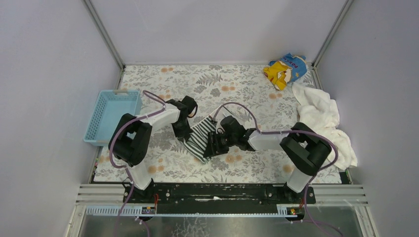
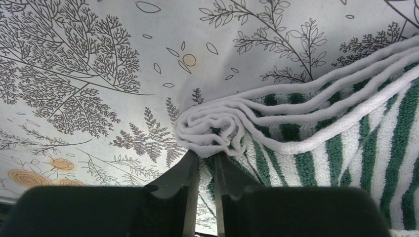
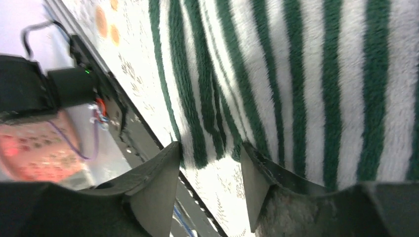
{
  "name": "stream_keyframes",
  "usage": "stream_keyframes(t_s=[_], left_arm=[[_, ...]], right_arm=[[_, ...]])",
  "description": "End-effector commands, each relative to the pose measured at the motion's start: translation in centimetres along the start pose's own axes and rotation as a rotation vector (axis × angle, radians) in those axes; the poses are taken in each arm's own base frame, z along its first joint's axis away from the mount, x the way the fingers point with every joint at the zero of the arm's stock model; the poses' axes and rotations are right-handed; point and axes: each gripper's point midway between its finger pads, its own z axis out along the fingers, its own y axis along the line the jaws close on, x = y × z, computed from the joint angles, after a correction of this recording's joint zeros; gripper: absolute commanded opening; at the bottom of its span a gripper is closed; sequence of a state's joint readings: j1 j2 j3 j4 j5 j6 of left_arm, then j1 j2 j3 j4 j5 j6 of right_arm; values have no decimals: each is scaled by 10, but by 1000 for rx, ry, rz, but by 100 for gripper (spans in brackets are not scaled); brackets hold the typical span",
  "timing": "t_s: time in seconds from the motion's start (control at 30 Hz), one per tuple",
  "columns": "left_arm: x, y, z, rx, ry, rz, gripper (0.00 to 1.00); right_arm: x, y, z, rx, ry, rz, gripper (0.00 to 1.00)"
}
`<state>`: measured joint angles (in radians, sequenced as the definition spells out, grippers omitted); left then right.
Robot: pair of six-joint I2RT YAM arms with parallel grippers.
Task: Roll the towels
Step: Roll the towel at the center of the board.
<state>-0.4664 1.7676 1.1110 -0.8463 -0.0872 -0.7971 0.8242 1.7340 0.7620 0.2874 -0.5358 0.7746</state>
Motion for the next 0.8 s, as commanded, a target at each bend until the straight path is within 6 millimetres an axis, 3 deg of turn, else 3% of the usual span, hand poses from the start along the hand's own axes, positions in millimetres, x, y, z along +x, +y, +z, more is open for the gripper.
stream_keyframes(t_s=[0.0, 0.23, 0.5, 0.6, 0.77], left_arm=[[-7, 6, 23, -63, -40, 20, 13], [-4, 5, 26, -66, -31, 31, 14], [-6, -1, 23, -51, -31, 38, 14], [-5, -1, 24, -49, -29, 38, 14], [-5, -1, 24, -47, -24, 40, 14]], right_arm=[[1, -8, -20, 218, -46, -302, 59], [-13, 27, -27, 367, -188, -683, 69], [-7, 60, -12, 478, -263, -1014, 71], [-4, 67, -4, 517, -278, -1099, 69], [3, 57, 13, 627, -245, -1194, 66]])
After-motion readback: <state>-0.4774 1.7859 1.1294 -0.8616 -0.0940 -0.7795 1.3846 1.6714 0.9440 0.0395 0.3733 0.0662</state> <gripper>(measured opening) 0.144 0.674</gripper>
